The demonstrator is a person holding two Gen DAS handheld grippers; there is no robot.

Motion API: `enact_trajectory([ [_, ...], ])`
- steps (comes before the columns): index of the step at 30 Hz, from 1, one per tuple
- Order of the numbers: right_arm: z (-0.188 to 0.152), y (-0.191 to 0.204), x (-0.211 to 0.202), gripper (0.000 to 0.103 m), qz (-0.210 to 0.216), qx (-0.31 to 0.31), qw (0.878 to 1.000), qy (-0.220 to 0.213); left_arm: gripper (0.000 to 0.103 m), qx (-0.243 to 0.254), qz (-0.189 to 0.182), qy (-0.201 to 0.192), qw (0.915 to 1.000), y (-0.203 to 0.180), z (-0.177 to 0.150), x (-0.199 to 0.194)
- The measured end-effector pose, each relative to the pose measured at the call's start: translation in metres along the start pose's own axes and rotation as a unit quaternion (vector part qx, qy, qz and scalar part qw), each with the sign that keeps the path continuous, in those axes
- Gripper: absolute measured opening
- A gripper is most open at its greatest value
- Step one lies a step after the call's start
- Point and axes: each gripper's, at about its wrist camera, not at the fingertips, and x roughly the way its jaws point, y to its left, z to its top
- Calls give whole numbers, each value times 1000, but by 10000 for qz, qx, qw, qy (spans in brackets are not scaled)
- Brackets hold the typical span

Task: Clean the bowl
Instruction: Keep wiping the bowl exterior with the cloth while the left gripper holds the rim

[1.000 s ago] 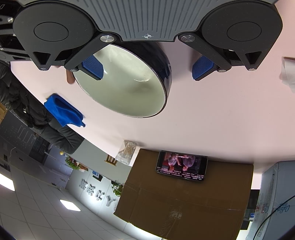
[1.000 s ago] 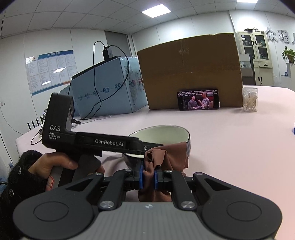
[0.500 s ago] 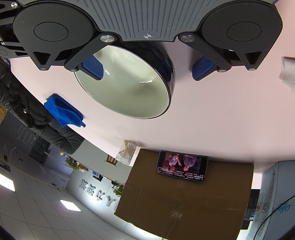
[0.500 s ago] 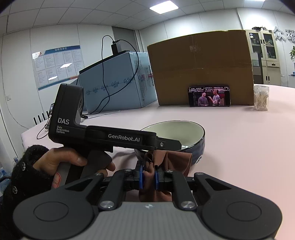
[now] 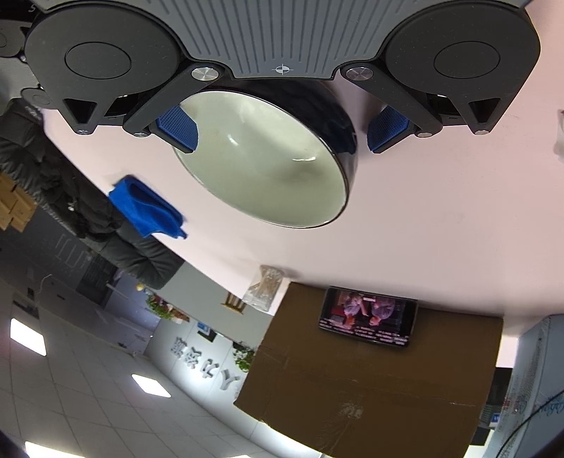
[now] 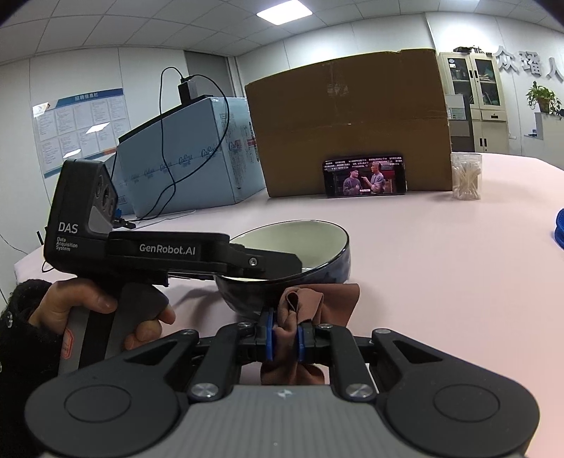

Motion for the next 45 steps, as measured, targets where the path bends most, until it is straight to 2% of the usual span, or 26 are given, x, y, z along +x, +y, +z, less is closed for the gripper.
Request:
enact_trajectory([
  [9,-3,4,0,16,204,66,9998,-9,103,-378,-264,-79,9989,8,13,2],
  [12,-3,4,1,16,208,105,9997,-19,103,-358,-307,-118,9988,8,22,3],
  [17,-4,4,1,16,204,153,9997,-40,103,-122,-163,-85,9998,0,20,2],
  [21,-2,-1,-3,16,52,216,9997,-81,103,18,-183,-10,9998,-6,16,0],
  [26,0,-16,-8,16,-354,336,9986,-177,103,223,-281,63,9993,-20,6,-5],
  [30,2,-26,-10,16,-609,384,9970,-280,103,356,-525,115,9979,-29,1,-6],
  [32,3,-30,-10,16,-655,434,9964,-308,103,485,-518,66,9975,-30,4,-5],
  [35,3,-31,-9,16,-621,431,9967,-287,103,418,-336,5,9986,-24,17,1],
  [40,6,-35,-6,16,-639,438,9967,-238,103,194,-427,-3,9989,-11,44,21],
  [43,9,-39,-5,17,-699,442,9963,-237,103,100,-630,96,9979,-8,54,34],
  [45,10,-41,-5,17,-732,453,9960,-246,103,156,-615,132,9979,-10,56,40],
])
